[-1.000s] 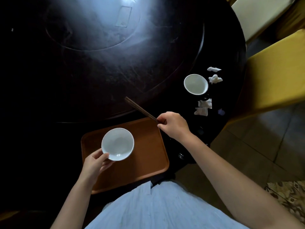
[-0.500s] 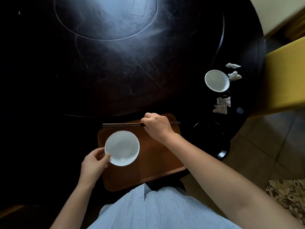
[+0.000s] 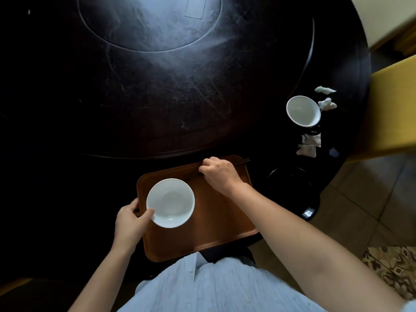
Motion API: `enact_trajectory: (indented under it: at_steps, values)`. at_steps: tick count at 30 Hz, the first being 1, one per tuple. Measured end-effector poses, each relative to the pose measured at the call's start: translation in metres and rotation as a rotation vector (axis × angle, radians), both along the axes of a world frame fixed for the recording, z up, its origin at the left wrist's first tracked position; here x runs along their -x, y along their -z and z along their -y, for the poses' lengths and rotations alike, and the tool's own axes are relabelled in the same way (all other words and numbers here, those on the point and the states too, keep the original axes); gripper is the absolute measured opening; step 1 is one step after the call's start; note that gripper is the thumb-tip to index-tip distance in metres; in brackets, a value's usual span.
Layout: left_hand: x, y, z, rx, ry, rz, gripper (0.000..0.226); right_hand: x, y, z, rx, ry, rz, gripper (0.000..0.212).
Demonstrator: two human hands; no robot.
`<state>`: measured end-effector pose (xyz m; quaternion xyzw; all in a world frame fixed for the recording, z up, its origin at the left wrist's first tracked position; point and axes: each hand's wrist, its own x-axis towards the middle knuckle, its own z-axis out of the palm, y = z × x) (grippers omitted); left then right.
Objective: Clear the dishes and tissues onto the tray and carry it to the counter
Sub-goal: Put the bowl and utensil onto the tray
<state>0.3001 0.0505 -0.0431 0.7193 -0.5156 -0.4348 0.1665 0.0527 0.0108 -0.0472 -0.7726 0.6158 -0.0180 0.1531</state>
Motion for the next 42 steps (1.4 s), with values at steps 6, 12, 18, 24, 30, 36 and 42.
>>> enact_trajectory:
  at_steps: [6, 12, 18, 24, 30, 36, 42]
  values:
    - [-0.001, 0.005, 0.009, -0.012, 0.036, -0.008, 0.055, -0.007, 0.005, -0.002, 0.014, 0.043, 0.010, 0.012]
    - [0.015, 0.012, 0.019, 0.027, 0.044, -0.049, 0.044, -0.002, 0.001, -0.004, 0.052, 0.081, 0.008, 0.010]
    - [0.001, 0.017, 0.017, -0.068, 0.014, -0.179, 0.032, 0.014, -0.009, -0.013, 0.094, 0.108, -0.091, 0.015]
    - [-0.005, 0.023, 0.014, -0.095, -0.065, -0.254, 0.051, 0.011, -0.008, -0.011, 0.106, 0.201, -0.097, 0.026]
    - [0.006, 0.016, 0.013, -0.039, -0.135, -0.222, 0.052, 0.010, -0.007, -0.010, 0.148, 0.233, -0.082, 0.024]
    - [0.012, 0.002, 0.002, 0.079, -0.075, -0.026, 0.040, 0.011, -0.008, -0.028, 0.123, 0.262, -0.073, 0.005]
    - [0.023, 0.000, -0.015, -0.114, -0.130, -0.279, 0.028, 0.021, -0.004, -0.050, 0.135, 0.210, -0.112, 0.033]
